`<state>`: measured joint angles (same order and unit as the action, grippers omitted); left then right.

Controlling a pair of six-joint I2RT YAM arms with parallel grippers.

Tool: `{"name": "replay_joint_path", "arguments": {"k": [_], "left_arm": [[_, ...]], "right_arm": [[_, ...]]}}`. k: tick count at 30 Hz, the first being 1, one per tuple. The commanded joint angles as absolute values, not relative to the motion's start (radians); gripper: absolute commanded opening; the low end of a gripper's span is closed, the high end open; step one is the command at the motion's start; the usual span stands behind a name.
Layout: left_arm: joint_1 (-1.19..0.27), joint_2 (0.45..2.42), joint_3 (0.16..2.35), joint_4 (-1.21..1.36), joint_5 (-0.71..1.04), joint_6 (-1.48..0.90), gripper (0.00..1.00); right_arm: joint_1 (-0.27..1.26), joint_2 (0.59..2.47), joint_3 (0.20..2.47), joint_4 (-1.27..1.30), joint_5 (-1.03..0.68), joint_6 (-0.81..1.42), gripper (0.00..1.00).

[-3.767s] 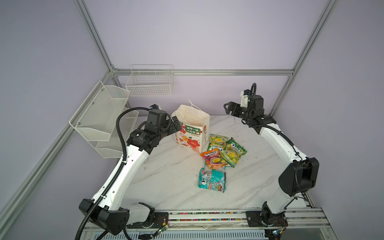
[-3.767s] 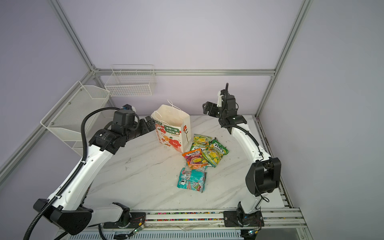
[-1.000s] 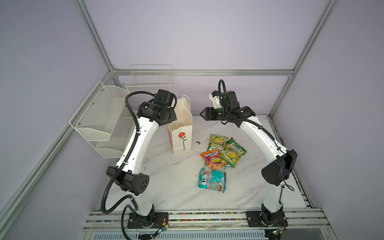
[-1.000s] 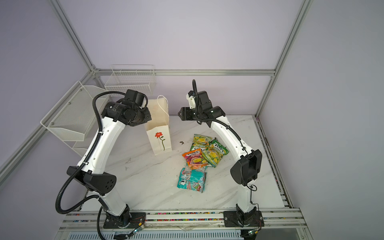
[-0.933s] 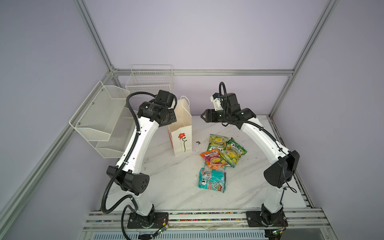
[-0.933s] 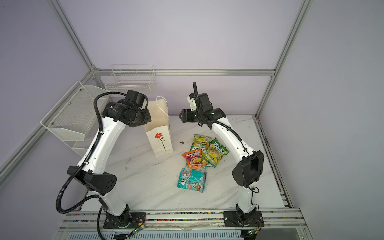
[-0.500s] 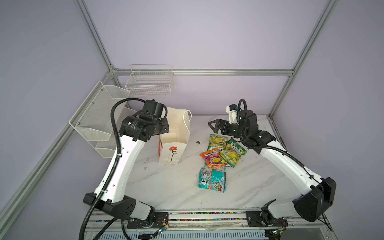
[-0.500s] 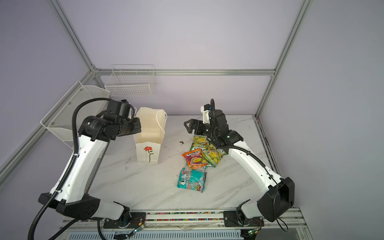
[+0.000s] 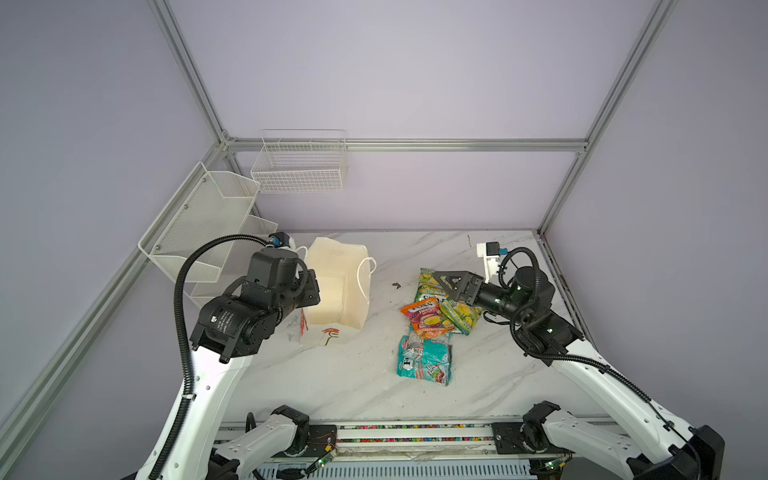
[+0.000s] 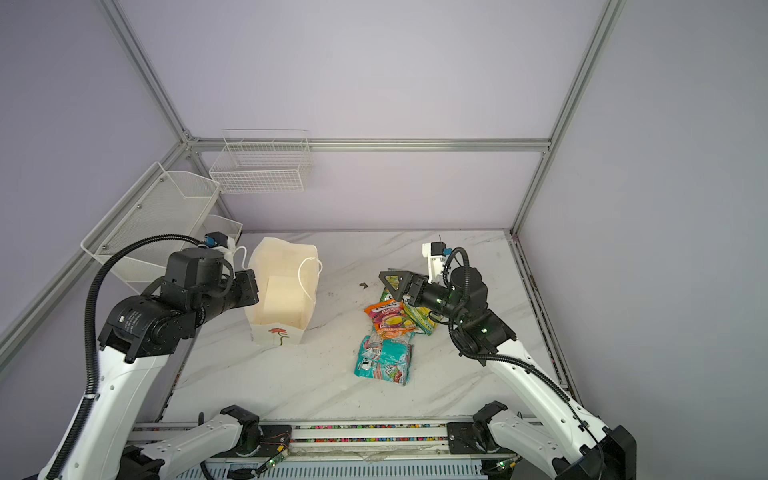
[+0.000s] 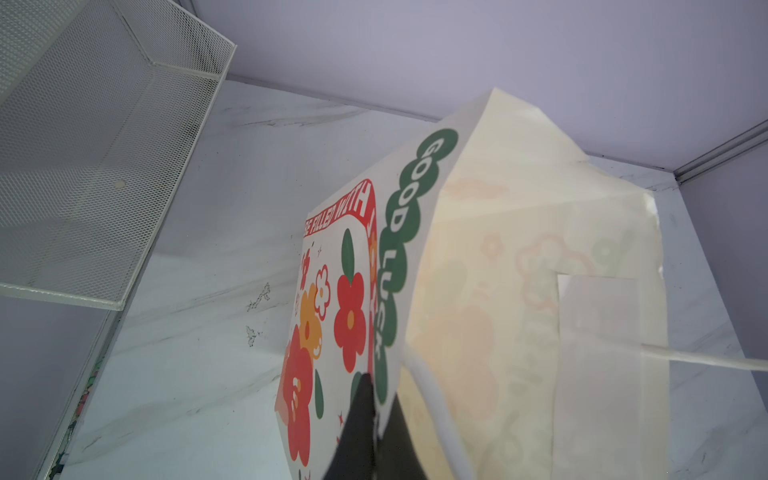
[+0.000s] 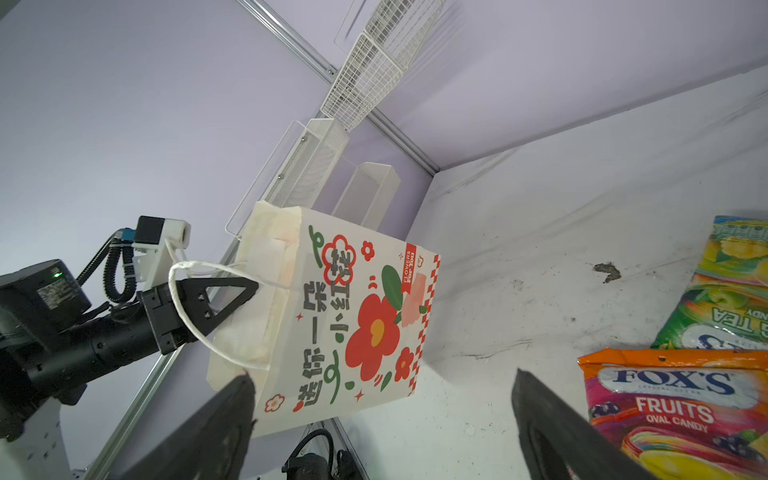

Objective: Place the snacks into the paper bag
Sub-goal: 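Pull the bag nearer with the left gripper while the right gripper moves to the candy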

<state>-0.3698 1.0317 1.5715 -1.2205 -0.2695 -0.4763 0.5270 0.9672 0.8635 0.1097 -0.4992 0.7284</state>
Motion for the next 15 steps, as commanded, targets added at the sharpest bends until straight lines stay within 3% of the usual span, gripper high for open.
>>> {"name": "replay_joint_path", "arguments": {"k": [1, 15], "left_arm": [[-0.377, 1.001, 1.542, -1.183, -0.251, -0.442, 0.00], [-0.382, 0.966, 1.520, -1.209, -0.202, -0.422, 0.00]], "right_arm": [[0.525, 0.930, 0.850, 0.097, -0.513, 0.686, 0.97], [0.525, 0.881, 0.859, -0.137, -0.440, 0.534, 0.97]]}}
